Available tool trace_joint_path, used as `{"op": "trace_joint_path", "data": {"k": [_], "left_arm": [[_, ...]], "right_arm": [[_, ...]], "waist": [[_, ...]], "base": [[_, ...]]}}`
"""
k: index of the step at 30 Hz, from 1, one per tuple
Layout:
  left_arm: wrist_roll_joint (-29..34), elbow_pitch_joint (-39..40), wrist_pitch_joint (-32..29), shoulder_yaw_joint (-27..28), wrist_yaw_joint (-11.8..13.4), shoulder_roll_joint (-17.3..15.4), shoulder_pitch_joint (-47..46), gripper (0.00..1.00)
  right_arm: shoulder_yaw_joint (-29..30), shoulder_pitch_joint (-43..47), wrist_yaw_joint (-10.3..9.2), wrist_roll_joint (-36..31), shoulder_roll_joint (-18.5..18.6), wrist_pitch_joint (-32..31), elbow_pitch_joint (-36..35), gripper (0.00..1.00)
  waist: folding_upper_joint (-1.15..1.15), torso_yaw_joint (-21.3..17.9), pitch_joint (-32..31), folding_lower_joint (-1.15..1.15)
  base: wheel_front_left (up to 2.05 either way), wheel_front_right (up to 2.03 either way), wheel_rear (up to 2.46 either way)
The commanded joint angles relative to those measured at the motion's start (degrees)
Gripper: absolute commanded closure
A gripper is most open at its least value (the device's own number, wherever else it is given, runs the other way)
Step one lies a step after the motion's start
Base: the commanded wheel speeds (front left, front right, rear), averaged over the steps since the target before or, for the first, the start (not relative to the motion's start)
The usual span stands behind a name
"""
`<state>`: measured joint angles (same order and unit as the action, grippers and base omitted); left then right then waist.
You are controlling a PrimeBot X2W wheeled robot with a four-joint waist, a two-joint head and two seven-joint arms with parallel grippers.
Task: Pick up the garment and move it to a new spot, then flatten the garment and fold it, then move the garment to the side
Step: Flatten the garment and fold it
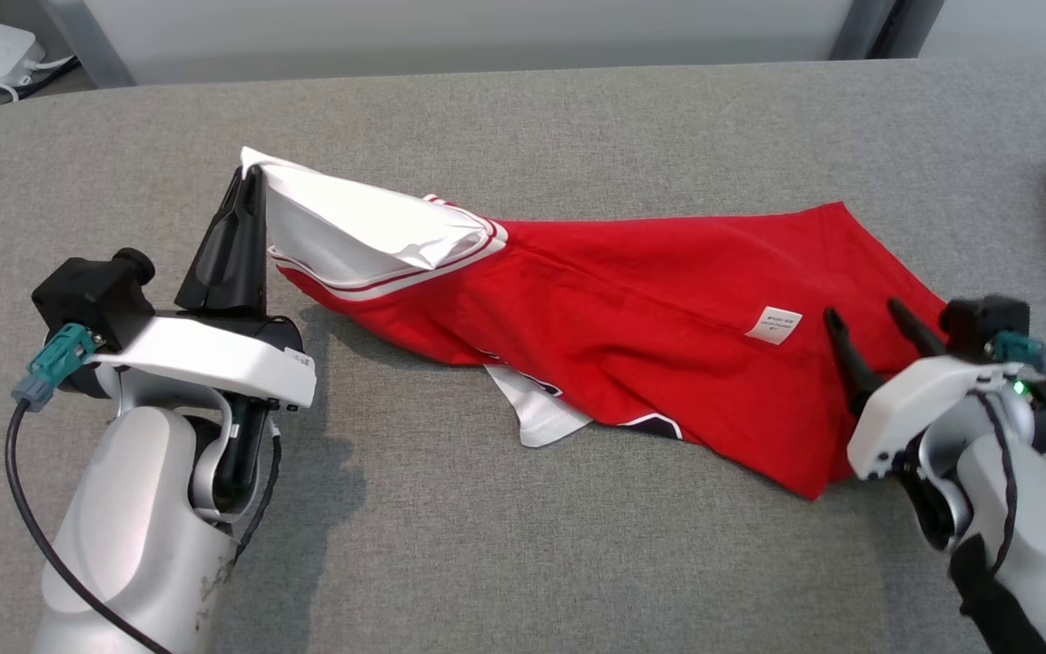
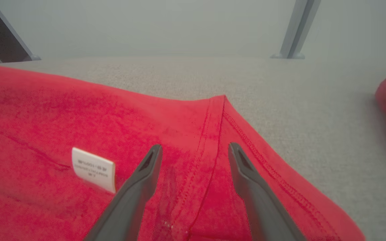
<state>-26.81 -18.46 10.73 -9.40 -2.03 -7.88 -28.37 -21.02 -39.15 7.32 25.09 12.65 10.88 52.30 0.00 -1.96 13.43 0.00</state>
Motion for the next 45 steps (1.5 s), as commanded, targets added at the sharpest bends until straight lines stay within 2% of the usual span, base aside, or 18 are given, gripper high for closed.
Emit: {"op": "trace_joint_path", "data": {"k": [1,7,10,11,12,13,19,21,22,23,24,29,35,39,45], "left_arm": [[0.11,1.49,0.73,2.27,-0.16,-1.82,-0.61,1.00],[-0.05,2.14,0.74,2.24,0.16,-2.21,0.43,1.00],[-0.06,2.31,0.61,2.00,0.29,-2.25,0.67,1.00],[-0.03,2.34,0.57,1.87,0.32,-2.25,0.73,1.00],[0.00,2.36,0.53,1.72,0.34,-2.24,0.78,1.00],[0.02,2.36,0.48,1.58,0.35,-2.21,0.80,1.00],[0.03,2.54,0.31,0.94,0.51,-2.10,0.74,1.00],[0.04,2.59,0.28,0.77,0.58,-2.11,0.73,1.00],[0.02,2.62,0.26,0.73,0.63,-2.13,0.73,1.00],[-0.02,2.65,0.25,0.71,0.66,-2.16,0.75,1.00],[-0.07,2.69,0.26,0.73,0.71,-2.22,0.78,1.00],[-0.33,2.93,0.50,1.18,1.06,-2.74,1.05,1.00],[-0.66,3.38,0.74,1.84,1.37,-3.49,1.35,1.00],[-0.94,4.21,0.58,2.24,1.44,-4.28,1.79,1.00],[-1.40,7.88,-1.08,2.57,1.11,-5.92,0.33,1.00]], "right_arm": [[-1.65,2.92,0.17,1.90,-0.07,-0.83,-2.13,0.00],[-3.65,7.66,0.17,5.47,-0.01,-1.45,-4.66,0.00],[-4.31,8.43,0.17,6.13,-0.28,-1.54,-4.71,0.14],[-4.47,8.55,0.17,6.32,-0.43,-1.62,-4.53,0.27],[-4.65,8.59,0.17,6.39,-0.52,-1.68,-4.27,0.31],[-4.78,8.60,0.17,6.50,-0.63,-1.76,-3.94,0.49],[-4.58,8.08,0.17,6.38,-0.83,-1.95,-0.75,0.52],[-4.49,7.84,0.17,5.92,-0.93,-1.80,0.48,0.58],[-4.48,7.73,0.17,5.78,-1.06,-1.69,0.95,0.71],[-4.46,7.64,0.17,5.67,-1.20,-1.51,1.33,0.92],[-4.54,7.55,0.17,5.43,-1.28,-1.29,1.63,1.00],[-4.02,6.92,0.17,3.70,-0.67,0.56,1.51,1.00],[-1.67,6.95,0.17,2.20,1.62,1.29,-2.68,1.00],[2.09,7.29,0.17,1.12,5.00,-0.58,-9.78,1.00],[8.59,6.46,0.17,0.76,9.78,-8.21,-25.66,1.00]], "waist": [[0.00,-0.23,0.06,0.00],[0.00,-0.29,0.05,0.00],[0.00,-0.06,-0.06,0.00],[0.00,0.05,-0.08,0.00],[0.00,0.18,-0.13,0.00],[0.00,0.32,-0.17,0.00],[0.00,1.20,-0.64,0.00],[0.00,1.40,-0.82,0.00],[0.00,1.46,-0.89,0.00],[0.00,1.49,-0.97,0.00],[0.00,1.49,-1.05,0.00],[0.00,1.14,-1.59,0.00],[0.00,0.37,-3.17,0.00],[0.00,-0.67,-5.02,0.00],[0.00,-2.17,-7.65,0.00]], "base": [[0.00,0.00,0.00],[0.00,0.00,0.00],[0.00,0.00,0.00],[0.00,0.00,0.00],[0.00,0.00,0.00],[0.00,0.00,0.00],[0.00,0.00,0.00],[0.00,0.00,0.00],[0.00,0.00,0.00],[0.00,0.00,0.00],[0.00,0.00,0.00],[0.00,0.00,0.00],[0.00,0.00,0.00],[0.00,0.00,0.00],[0.00,0.00,0.00]]}}
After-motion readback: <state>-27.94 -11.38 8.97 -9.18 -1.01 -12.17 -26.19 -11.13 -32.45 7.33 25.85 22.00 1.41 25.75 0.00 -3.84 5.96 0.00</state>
